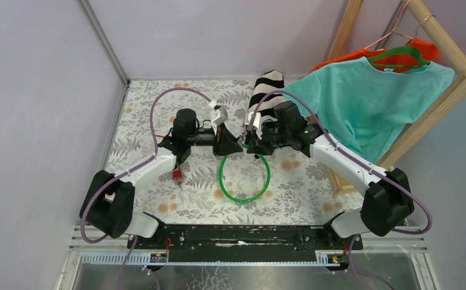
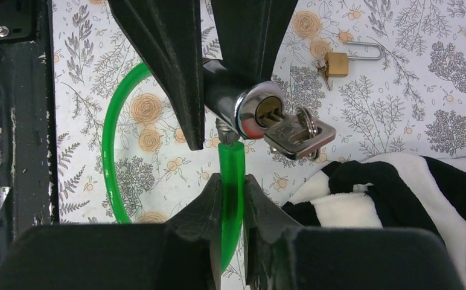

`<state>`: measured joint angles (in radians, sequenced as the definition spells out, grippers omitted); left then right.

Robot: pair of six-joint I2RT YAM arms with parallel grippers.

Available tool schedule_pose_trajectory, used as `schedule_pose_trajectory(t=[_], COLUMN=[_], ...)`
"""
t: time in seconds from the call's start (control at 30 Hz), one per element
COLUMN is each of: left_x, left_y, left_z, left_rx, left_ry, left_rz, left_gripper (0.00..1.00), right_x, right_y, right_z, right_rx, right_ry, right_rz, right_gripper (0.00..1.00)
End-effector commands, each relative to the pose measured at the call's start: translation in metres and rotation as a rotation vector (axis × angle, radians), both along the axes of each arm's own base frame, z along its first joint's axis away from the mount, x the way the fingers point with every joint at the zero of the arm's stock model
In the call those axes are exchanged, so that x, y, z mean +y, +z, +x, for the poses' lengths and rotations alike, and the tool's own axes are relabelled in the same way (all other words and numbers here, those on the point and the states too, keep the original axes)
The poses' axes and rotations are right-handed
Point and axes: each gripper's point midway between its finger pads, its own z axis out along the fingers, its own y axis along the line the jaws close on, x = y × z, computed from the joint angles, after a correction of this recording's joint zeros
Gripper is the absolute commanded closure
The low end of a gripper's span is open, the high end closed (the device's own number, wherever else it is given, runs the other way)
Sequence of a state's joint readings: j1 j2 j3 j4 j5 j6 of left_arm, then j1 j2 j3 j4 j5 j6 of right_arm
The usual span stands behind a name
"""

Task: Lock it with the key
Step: Lock the lock.

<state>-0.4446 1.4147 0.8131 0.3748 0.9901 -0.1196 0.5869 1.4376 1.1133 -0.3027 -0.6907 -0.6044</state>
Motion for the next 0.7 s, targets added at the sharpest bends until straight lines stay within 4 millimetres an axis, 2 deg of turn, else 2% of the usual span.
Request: schedule_pose_trajectory(t=[0.0, 0.17, 0.33, 0.5, 0.67], left_x=[-0.004, 0.000, 0.002, 0.002, 0.000], left_y=[0.015, 0.012, 0.012, 0.011, -0.003], left_z=[-0.005, -0.014, -0.014, -0.020, -0.035], left_rx=[-0.163, -0.309, -0.418, -0.485, -0.519], left_ry=[-0.052, -0.092, -0.151, -0.182, -0.215], left_rz=[-0.006, 0.043, 0.103, 0.125, 0.147], left_gripper=[1.00, 1.00, 1.00, 1.00, 1.00], right_x=[0.021, 0.021, 0.022, 0.014, 0.005], right_y=[0.055, 0.050, 0.060, 0.053, 0.037], right_z=[-0.006, 0.005, 0.015, 0.010, -0.007], right_rx=[-0.103, -0.159, -0.272, -0.384, -0.424], right_ry=[0.073, 0.045, 0.047, 0.060, 0.094], right_rz=[0.134, 0.135, 0.150, 0.159, 0.164], right_gripper=[0.83, 0.86, 0.91, 0.93, 0.91])
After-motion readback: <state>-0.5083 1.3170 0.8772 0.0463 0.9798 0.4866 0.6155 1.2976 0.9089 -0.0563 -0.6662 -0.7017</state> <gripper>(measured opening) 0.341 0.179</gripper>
